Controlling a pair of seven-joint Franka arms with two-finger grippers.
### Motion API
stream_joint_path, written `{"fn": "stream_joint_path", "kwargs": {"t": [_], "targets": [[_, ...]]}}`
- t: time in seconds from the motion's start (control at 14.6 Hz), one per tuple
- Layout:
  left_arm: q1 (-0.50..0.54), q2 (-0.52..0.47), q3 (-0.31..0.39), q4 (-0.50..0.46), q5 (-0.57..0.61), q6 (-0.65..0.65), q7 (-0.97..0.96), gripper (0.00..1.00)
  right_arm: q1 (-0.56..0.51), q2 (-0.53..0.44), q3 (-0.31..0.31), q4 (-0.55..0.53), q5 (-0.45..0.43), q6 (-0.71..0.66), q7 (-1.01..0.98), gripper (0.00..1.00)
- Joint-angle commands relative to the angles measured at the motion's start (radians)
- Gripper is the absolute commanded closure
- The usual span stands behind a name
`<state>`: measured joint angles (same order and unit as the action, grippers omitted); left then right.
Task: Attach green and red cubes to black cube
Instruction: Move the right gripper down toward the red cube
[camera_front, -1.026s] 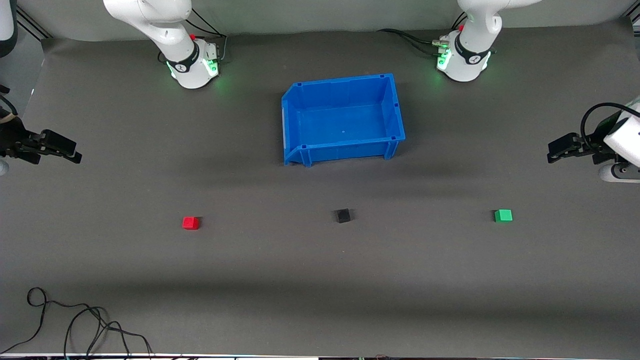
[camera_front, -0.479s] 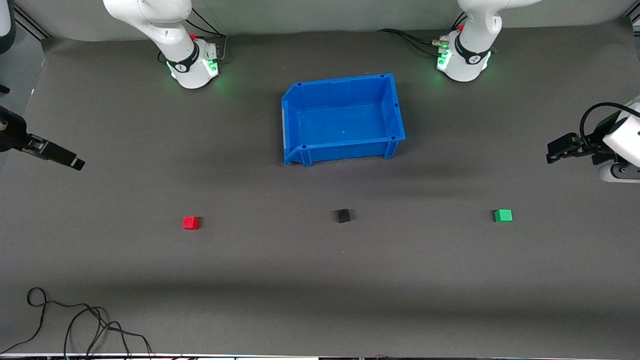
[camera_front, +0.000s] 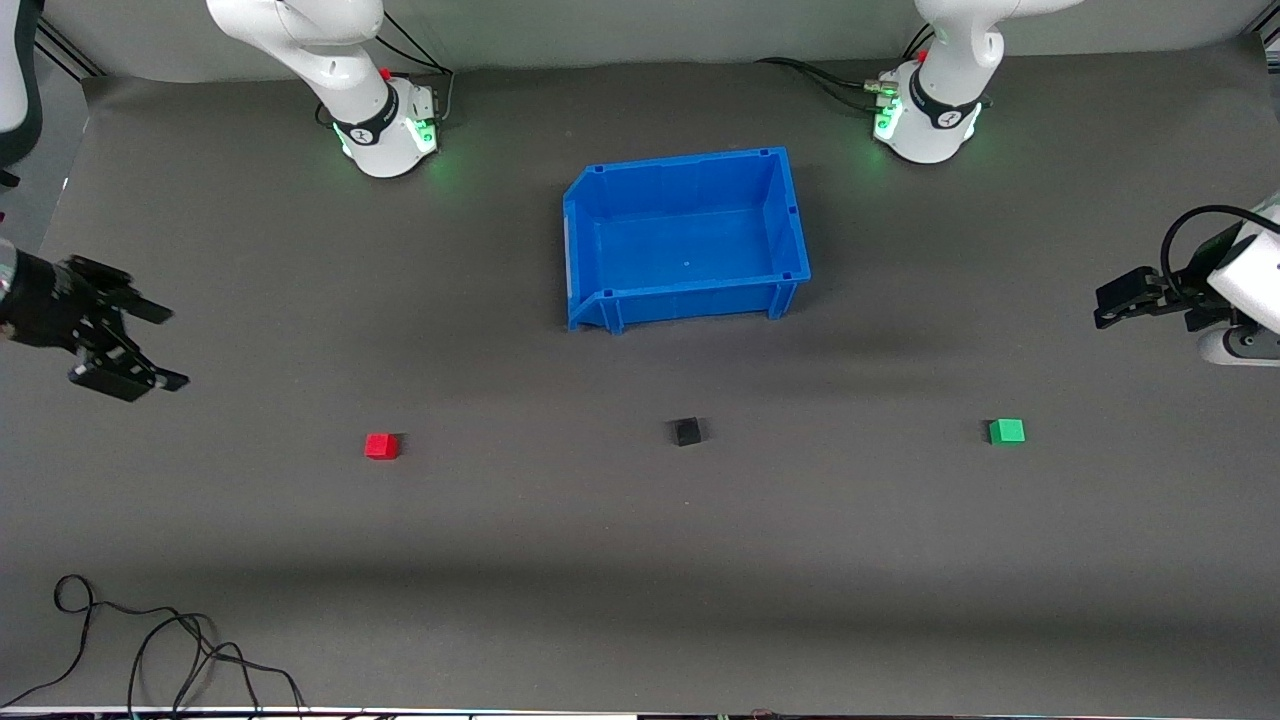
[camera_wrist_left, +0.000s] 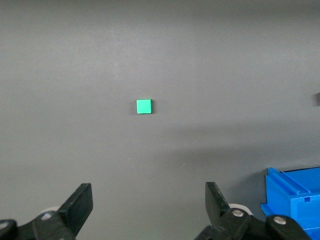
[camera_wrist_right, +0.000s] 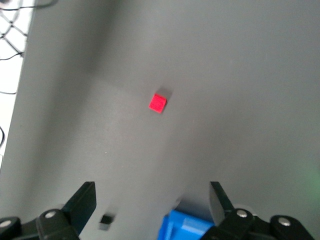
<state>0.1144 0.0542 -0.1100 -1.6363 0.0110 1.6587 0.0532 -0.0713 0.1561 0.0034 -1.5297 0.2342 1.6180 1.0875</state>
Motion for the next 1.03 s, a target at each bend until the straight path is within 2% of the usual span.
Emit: {"fn": "stream_joint_path", "kwargs": {"t": [0.0, 0.34, 0.48, 0.68, 0.96], "targets": [[-0.005, 0.007, 0.003, 0.019, -0.005, -0.003, -0.007, 0.00, -0.008, 0.078, -0.025, -0.003, 0.106, -0.006, 0.097, 0.00], [-0.004, 0.007, 0.003, 0.019, -0.005, -0.003, -0.009, 0.00, -0.008, 0.221, -0.082, -0.049, 0.260, 0.060, 0.091, 0.00], [-0.009, 0.010, 0.001, 0.021, -0.002, -0.002, -0.013, 0.00, 0.004, 0.229, -0.080, -0.142, 0.269, 0.188, 0.071, 0.00], [-0.007, 0.012, 0.001, 0.033, -0.008, 0.003, -0.013, 0.00, 0.030, 0.255, -0.080, -0.274, 0.347, 0.386, -0.013, 0.00], [-0.004, 0.001, 0.003, 0.038, 0.004, -0.020, -0.015, 0.00, 0.051, 0.356, -0.080, -0.290, 0.413, 0.483, -0.066, 0.00]]}}
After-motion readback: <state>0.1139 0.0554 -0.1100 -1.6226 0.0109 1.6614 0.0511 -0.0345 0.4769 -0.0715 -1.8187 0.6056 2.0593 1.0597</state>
